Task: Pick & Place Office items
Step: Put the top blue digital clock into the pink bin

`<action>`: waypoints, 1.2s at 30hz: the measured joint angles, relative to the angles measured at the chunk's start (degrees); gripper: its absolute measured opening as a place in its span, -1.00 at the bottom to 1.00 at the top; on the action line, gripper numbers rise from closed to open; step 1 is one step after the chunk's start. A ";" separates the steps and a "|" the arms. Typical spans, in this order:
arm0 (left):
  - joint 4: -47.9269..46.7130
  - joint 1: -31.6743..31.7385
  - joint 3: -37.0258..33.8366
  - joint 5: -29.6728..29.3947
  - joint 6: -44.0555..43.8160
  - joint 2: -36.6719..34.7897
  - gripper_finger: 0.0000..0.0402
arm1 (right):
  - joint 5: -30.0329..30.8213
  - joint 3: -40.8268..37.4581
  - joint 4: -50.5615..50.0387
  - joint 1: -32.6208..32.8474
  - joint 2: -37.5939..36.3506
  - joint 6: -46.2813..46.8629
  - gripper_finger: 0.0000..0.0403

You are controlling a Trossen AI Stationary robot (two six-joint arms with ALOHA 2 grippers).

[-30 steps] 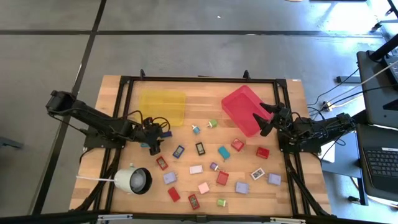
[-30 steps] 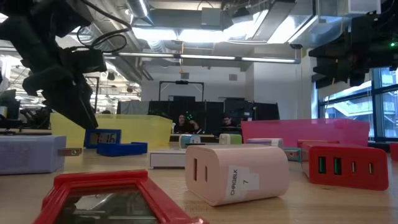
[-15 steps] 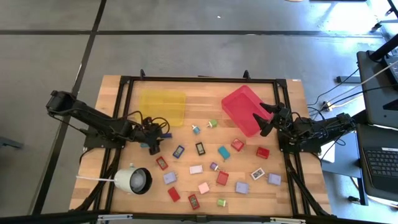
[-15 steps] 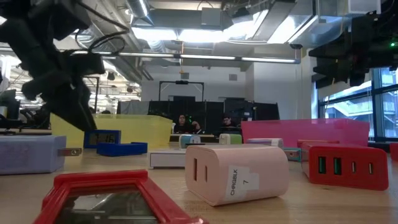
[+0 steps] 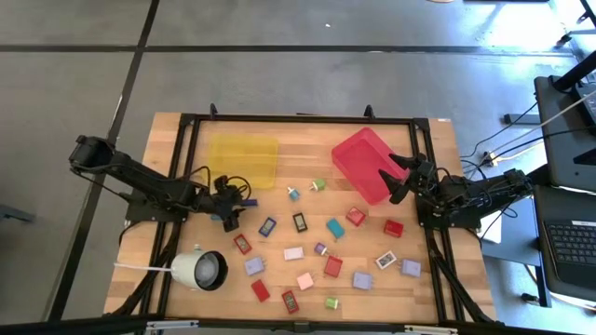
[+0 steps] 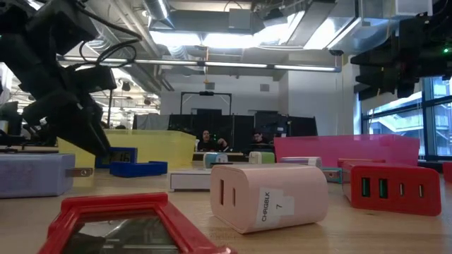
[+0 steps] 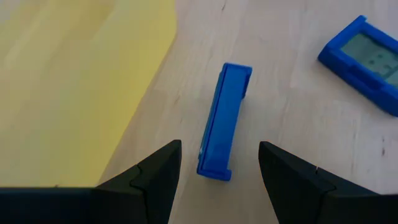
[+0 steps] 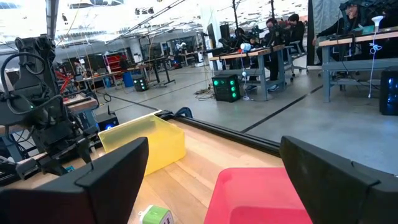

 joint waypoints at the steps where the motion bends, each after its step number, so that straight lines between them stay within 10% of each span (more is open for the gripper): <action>1: 0.37 0.00 0.00 0.02 0.33 0.00 0.05 | 0.00 -0.01 0.00 0.00 0.00 0.00 0.82; 23: 1.51 0.00 0.00 2.09 0.73 0.00 -0.66 | 0.13 -0.01 0.00 0.00 -0.01 -0.02 0.82; 36: 30.51 0.02 0.00 1.09 8.67 -0.02 -0.64 | 1.07 0.01 3.65 -0.11 -0.02 0.02 0.82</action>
